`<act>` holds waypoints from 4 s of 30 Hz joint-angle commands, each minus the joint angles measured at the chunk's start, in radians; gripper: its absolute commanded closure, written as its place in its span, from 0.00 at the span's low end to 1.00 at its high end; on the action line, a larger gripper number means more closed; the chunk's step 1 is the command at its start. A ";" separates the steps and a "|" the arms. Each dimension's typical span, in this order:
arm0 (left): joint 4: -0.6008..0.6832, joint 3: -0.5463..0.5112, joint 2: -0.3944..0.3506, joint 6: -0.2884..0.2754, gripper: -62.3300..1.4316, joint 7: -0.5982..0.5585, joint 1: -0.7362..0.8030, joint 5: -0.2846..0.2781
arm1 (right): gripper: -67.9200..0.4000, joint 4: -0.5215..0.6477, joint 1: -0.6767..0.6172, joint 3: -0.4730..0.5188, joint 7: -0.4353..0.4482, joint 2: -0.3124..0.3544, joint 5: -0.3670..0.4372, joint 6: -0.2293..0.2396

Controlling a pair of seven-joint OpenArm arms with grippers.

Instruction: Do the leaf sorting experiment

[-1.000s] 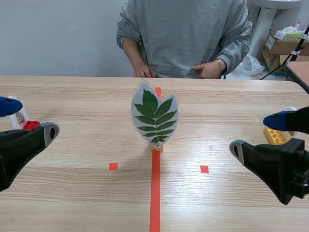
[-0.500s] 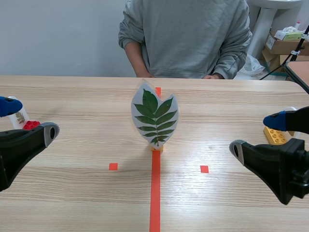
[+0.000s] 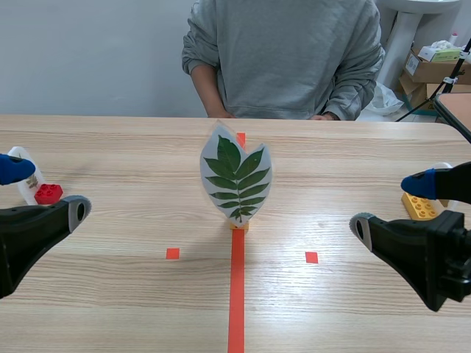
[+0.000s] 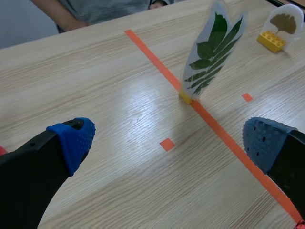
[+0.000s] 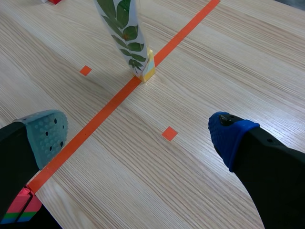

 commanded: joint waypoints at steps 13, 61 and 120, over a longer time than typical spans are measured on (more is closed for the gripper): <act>-0.020 0.053 -0.046 -0.044 0.00 0.015 -0.120 0.108 | 0.10 0.005 0.010 0.005 0.011 0.008 0.014 0.008; -0.922 1.003 0.273 -0.066 0.10 -0.183 -1.109 0.436 | 0.10 0.005 0.010 0.005 0.011 0.008 0.014 0.008; -0.869 0.882 0.243 -0.055 0.92 -0.139 -1.056 0.399 | 0.10 0.005 0.009 0.005 0.011 0.008 0.014 0.008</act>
